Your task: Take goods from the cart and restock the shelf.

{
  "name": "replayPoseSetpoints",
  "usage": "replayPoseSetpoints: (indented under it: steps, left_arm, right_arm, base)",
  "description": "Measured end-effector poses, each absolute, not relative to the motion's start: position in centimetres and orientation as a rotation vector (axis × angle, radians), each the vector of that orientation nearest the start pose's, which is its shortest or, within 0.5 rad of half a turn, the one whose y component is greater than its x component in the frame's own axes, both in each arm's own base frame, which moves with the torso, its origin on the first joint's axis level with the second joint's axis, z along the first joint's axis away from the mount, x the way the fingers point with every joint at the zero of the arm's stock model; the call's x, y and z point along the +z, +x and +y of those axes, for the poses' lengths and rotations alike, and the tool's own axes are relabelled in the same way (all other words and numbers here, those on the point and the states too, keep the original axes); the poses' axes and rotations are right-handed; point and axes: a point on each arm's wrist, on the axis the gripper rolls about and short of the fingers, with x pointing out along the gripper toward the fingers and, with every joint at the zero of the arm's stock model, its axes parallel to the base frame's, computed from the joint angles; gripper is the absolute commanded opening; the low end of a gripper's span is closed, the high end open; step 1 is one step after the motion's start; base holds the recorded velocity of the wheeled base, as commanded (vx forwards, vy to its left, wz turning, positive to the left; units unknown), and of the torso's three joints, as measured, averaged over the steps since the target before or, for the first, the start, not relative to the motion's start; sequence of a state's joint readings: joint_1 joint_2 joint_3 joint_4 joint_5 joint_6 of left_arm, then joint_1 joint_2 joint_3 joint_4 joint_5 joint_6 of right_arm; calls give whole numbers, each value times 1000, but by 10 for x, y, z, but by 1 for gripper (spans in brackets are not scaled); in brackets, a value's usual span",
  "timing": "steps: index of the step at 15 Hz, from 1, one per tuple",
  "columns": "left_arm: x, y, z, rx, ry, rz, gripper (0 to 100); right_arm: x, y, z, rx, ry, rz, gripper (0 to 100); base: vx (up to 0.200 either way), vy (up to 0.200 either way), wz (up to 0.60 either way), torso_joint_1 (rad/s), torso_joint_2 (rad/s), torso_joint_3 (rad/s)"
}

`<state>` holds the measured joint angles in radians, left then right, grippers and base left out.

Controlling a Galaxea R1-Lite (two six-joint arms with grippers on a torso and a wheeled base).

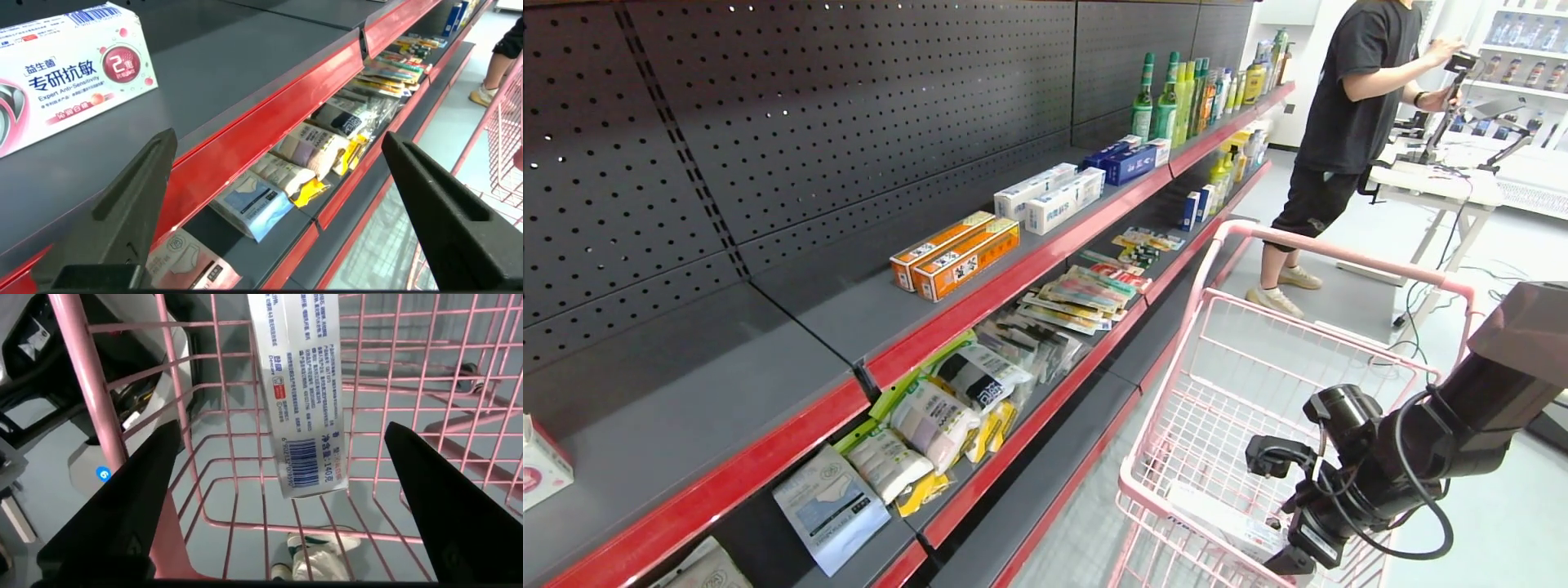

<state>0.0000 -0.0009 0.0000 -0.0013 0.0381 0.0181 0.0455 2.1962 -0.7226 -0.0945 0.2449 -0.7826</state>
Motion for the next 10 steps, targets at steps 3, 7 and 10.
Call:
replayPoseSetpoints:
  steps: [3, 7, 10]
  left_arm:
    - [76, -23, 1, 38, 18, -2, 100]
    - [76, -23, 1, 38, 20, -3, 100]
    - [76, -23, 1, 39, 20, -2, 100]
  right_arm:
    - [-30, 291, 19, 754, -527, 1164, 100]
    - [-35, 290, 19, 770, -542, 1165, 100]
    - [-36, 290, 19, 770, -541, 1167, 100]
  base:
    - [0, 0, 0, 0, 0, 0]
    - [0, 0, 0, -35, 90, 59]
    - [0, 0, 0, -111, 269, 160]
